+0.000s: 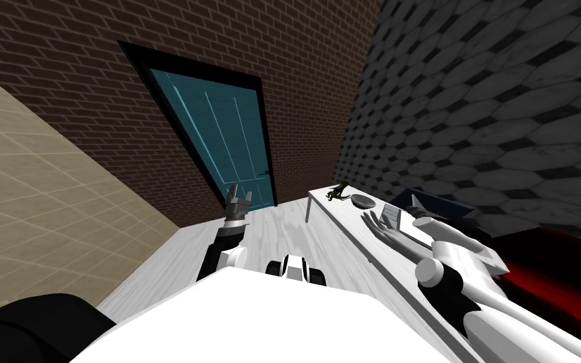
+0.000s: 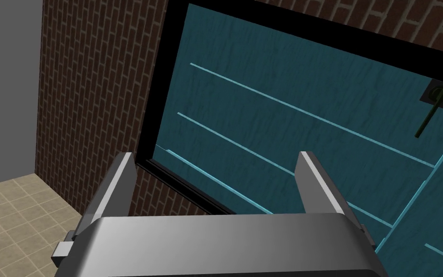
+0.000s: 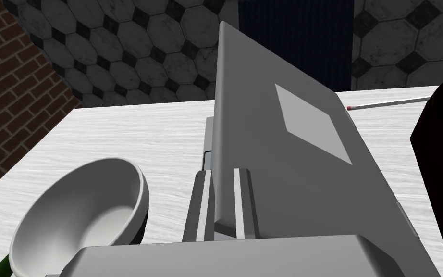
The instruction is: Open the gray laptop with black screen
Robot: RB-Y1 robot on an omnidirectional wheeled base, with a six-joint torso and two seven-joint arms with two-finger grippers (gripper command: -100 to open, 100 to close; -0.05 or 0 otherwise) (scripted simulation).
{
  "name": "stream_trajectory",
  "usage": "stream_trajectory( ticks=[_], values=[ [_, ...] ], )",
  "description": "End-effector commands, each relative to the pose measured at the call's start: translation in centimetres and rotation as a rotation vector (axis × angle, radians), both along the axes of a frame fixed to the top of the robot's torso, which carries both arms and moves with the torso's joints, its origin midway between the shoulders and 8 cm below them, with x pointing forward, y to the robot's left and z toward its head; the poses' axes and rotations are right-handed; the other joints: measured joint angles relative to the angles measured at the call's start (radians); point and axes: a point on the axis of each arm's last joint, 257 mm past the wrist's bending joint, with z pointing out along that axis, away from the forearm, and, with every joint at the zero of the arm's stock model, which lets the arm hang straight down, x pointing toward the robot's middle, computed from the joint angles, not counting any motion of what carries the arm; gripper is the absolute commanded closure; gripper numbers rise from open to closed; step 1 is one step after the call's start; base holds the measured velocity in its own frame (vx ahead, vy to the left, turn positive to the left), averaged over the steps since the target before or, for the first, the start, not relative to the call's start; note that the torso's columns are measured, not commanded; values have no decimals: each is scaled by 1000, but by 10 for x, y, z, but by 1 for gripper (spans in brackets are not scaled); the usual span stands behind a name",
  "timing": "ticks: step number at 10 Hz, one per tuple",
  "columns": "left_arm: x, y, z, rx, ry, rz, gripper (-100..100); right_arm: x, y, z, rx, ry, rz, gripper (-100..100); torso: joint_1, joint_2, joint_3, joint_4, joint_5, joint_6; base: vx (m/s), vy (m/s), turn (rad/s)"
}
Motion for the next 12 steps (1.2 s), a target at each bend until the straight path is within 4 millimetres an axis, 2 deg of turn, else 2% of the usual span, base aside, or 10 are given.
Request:
stream_trajectory(
  ticks=[1, 2, 3, 5, 6, 12],
  values=[
    [0, 0, 0, 0, 0, 0, 0, -12, -14, -9, -20, 50, -28, 100, 2, 1, 0, 2, 2, -4, -21, 15, 88],
    [0, 0, 0, 0, 0, 0, 0, -12, -13, -13, -14, 55, -28, 100, 3, 1, 1, 1, 2, -1, -7, 11, -35],
    [0, 0, 0, 0, 0, 0, 0, -22, -24, -15, -31, 86, -48, 100, 2, 2, 1, 1, 2, 1, -16, 26, 170],
    [0, 0, 0, 0, 0, 0, 0, -19, -21, -13, -32, 78, -46, 100, 5, 2, 1, 2, 3, -2, -13, 15, 69],
    [0, 0, 0, 0, 0, 0, 0, -14, -16, -12, 31, -5, -60, -100, 5, 2, 1, 2, 4, -2, -28, -29, 47],
    [0, 0, 0, 0, 0, 0, 0, -1, -1, -11, 223, -249, -103, -100, 7, -1, -1, 2, 5, -5, -54, -57, 40]
  ],
)
